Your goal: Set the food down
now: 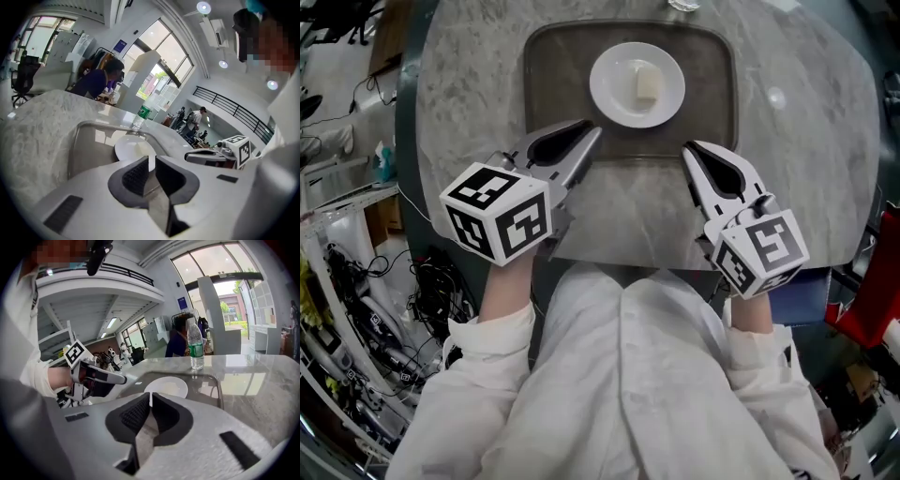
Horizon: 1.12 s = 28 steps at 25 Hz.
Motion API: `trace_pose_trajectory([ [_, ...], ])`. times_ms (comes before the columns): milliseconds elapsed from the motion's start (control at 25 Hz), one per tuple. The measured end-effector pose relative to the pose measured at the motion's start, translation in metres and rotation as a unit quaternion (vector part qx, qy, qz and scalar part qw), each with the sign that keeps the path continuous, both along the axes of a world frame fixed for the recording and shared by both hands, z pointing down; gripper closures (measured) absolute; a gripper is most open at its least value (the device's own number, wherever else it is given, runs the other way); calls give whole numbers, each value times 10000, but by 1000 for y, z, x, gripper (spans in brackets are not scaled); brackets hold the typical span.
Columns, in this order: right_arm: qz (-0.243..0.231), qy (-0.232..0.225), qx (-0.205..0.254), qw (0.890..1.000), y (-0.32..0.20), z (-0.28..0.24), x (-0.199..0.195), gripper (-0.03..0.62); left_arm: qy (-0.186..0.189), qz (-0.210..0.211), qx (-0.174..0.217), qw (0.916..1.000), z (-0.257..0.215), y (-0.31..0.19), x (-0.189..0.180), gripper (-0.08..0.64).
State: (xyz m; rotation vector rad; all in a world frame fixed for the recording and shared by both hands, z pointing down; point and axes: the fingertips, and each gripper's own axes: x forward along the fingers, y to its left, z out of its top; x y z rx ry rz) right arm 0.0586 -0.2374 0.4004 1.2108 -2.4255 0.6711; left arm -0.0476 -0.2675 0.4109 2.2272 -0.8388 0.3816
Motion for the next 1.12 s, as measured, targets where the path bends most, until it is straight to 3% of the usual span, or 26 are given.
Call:
trace_pose_trajectory([
  [200,34,-692,181,9974,33,-38,7,583,255,-2,74,9996,-17,47,15,517],
  [680,-1038,-645,349,9919,118,-57,-4,589,224,-239,374,9988,-37,142,30,532],
  [880,-1161,-599,292,9910,147,-52,1,589,224,-285,165,9992,-30,175,40,532],
  [1120,-928,-677,203,9932,162,-50,17,589,190,-48,114,9997,-32,193,56,532],
])
